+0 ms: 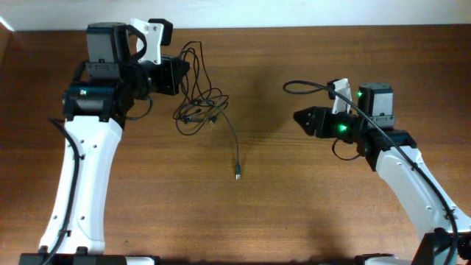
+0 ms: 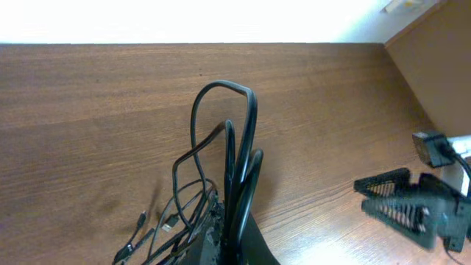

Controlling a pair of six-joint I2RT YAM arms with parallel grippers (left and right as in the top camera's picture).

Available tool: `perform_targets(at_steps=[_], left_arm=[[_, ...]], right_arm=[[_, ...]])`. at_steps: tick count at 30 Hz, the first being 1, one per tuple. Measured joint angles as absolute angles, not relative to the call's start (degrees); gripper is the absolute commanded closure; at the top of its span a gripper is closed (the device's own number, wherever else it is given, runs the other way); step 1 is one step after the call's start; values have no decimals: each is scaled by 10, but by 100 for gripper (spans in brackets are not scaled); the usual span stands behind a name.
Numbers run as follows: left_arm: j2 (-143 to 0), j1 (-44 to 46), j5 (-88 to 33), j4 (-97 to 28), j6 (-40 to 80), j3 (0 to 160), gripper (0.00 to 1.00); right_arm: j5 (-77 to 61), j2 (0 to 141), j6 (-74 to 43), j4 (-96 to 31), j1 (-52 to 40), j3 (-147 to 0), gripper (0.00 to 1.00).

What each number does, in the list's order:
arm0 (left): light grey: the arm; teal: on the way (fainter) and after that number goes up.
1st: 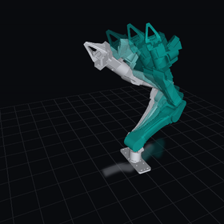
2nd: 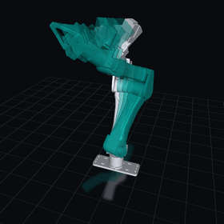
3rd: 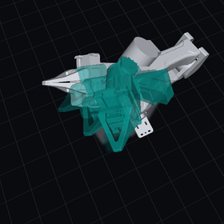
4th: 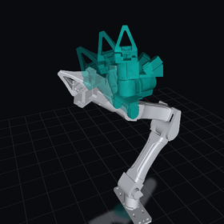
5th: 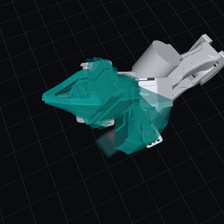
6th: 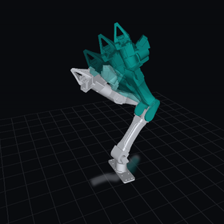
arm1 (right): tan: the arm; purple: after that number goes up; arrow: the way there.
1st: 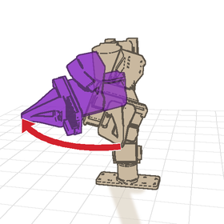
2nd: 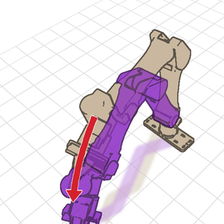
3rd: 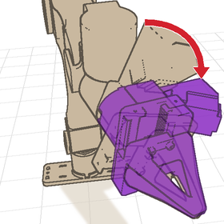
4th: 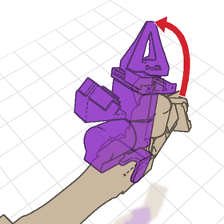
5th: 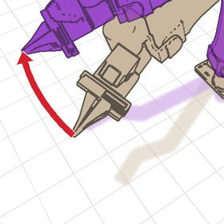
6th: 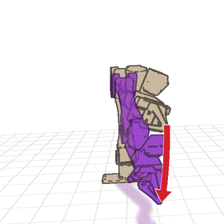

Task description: Untangle cables

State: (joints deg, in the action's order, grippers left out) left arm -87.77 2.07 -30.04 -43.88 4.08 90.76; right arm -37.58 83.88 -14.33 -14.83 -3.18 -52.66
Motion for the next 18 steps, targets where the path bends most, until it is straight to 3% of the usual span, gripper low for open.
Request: perform_targets(at_steps=[7,10,14,18], left_arm=[[-878,46,-366,-418,66,908,100],[-878,52,-462,-404,67,908,100],[-878,52,-608,-402,72,908,100],[-878,52,-650,-399,128,908,100]], right_arm=[[-478,839,-142,-141,-42,-526,1],[-492,839,-142,-67,-103,-526,0],[-494,838,-144,4,-141,-526,7],[-494,838,-144,15,-175,-526,16]])
